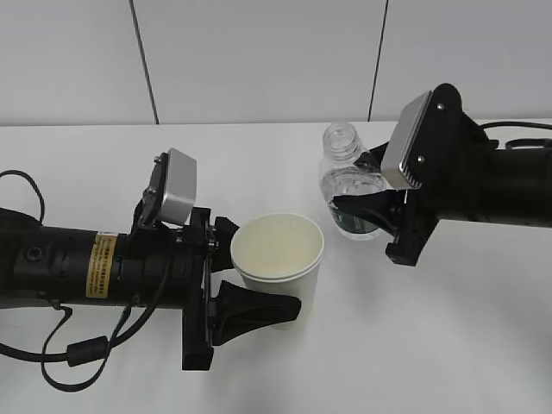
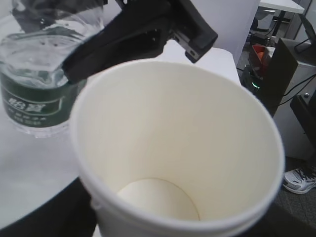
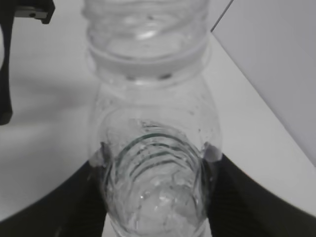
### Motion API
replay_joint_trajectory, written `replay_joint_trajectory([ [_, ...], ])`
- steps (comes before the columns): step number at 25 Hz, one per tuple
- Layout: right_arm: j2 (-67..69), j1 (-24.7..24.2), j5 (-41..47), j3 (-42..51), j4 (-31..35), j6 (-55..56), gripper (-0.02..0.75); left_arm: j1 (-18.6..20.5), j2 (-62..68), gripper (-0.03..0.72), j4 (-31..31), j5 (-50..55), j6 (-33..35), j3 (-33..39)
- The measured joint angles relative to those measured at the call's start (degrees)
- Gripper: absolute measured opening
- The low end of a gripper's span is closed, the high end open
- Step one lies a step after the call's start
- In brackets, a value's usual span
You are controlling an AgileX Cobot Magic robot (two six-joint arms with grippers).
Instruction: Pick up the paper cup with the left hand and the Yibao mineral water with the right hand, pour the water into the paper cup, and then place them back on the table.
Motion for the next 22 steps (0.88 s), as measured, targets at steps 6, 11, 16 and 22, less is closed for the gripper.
replay_joint_trajectory([
  [6, 0.0, 0.0, 1.7, -2.22, -3.99, 0.44, 0.434, 0.0, 0.0, 0.435, 0.04, -0.05, 0.0, 0.0],
  [11, 0.0, 0.0, 1.7, -2.63, -8.75, 0.84, 0.434, 0.0, 0.0, 0.435, 0.04, -0.05, 0.04, 0.0],
  [16, 0.0, 0.0, 1.7, -2.63, -10.53, 0.98, 0.434, 0.0, 0.0, 0.435, -0.01, -0.05, 0.04, 0.0],
  [22, 0.0, 0.0, 1.6, -2.63, -14.84, 0.98, 0.434, 0.0, 0.0, 0.435, -0.06, -0.05, 0.04, 0.0],
])
